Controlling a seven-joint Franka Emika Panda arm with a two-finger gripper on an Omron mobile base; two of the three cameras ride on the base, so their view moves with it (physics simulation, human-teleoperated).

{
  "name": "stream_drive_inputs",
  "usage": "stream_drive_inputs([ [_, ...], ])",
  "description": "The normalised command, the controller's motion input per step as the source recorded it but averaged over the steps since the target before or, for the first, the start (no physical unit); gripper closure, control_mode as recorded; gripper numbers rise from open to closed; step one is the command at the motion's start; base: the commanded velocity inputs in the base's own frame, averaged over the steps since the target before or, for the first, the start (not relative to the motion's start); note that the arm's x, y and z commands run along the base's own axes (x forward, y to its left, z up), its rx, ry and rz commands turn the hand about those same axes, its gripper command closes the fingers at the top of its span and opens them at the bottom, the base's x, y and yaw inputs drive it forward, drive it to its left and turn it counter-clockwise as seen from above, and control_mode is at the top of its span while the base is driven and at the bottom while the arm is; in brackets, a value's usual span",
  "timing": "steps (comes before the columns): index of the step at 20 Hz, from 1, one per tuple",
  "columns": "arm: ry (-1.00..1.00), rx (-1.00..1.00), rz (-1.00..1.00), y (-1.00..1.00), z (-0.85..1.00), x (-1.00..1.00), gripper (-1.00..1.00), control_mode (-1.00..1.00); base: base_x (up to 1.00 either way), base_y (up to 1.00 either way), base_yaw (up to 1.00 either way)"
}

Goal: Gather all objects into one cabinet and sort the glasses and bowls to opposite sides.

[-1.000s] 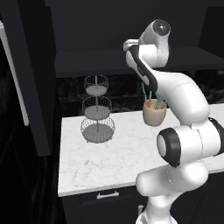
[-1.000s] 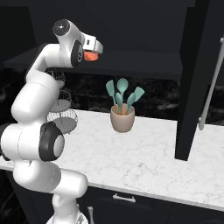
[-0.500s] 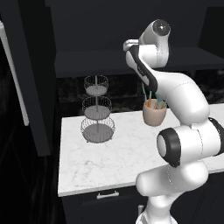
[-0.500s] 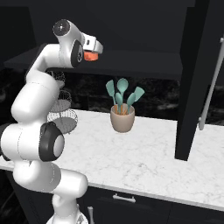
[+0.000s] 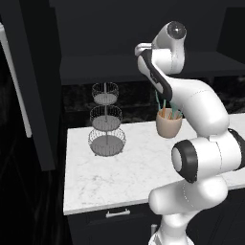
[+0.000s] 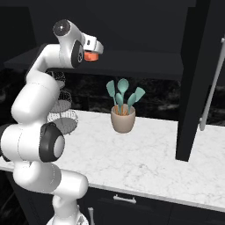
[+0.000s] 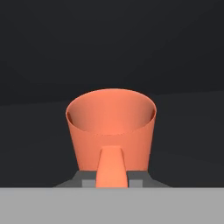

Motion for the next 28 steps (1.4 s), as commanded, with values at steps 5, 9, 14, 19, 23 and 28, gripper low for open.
stream_drive_inputs([
  [5,0.0,0.0,0.0,0.0,0.0,0.0,1.0,-1.0,0.0,0.0,0.0],
  [9,0.0,0.0,0.0,0.0,0.0,0.0,1.0,-1.0,0.0,0.0,0.0],
  [14,0.0,0.0,0.0,0.0,0.0,0.0,1.0,-1.0,0.0,0.0,0.0],
  [19,0.0,0.0,0.0,0.0,0.0,0.0,1.0,-1.0,0.0,0.0,0.0],
  [23,-0.02,0.0,0.0,0.0,0.09,-0.21,1.0,-1.0,0.0,0.0,0.0],
  [28,-0.15,0.0,0.0,0.0,0.18,-0.5,1.0,-1.0,0.0,0.0,0.0],
])
